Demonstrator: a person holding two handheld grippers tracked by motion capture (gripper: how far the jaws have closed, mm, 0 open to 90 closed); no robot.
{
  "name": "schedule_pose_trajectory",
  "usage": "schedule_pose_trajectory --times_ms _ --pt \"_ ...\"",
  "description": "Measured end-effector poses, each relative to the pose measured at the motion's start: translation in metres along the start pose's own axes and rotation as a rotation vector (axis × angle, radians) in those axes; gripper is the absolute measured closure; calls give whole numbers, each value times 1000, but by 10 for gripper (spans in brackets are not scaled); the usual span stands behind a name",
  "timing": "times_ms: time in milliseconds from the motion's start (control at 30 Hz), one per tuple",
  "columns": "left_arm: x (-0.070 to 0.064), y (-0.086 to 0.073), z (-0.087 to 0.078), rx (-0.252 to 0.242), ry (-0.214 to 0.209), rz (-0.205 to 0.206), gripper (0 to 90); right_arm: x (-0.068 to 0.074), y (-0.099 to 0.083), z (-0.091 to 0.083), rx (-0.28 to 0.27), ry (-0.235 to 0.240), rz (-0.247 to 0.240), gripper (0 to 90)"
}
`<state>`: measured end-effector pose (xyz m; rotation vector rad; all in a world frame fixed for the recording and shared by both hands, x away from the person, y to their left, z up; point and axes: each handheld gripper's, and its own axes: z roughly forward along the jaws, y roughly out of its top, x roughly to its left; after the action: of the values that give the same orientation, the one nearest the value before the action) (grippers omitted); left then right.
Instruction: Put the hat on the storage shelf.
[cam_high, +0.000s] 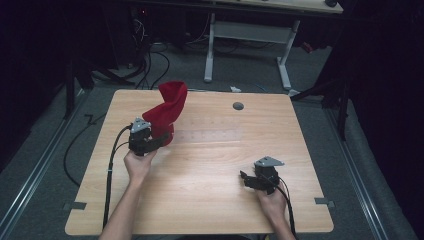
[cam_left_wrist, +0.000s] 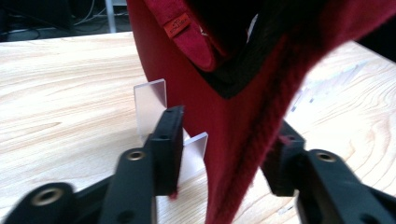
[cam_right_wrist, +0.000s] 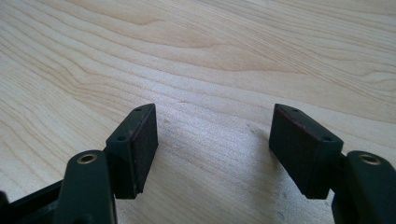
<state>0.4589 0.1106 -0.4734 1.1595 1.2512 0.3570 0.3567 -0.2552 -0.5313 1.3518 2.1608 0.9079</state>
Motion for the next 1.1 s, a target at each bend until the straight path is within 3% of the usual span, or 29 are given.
schedule_pose_trajectory --times_ms 500,667,1100 --pt "-4 11 -18 -26 -5 15 409 0 0 0 0 0 0 328" --pt "2 10 -24 -31 21 26 400 0 0 0 0 -1 0 327" --pt "10 12 -45 -42 25 8 398 0 0 0 0 0 0 327"
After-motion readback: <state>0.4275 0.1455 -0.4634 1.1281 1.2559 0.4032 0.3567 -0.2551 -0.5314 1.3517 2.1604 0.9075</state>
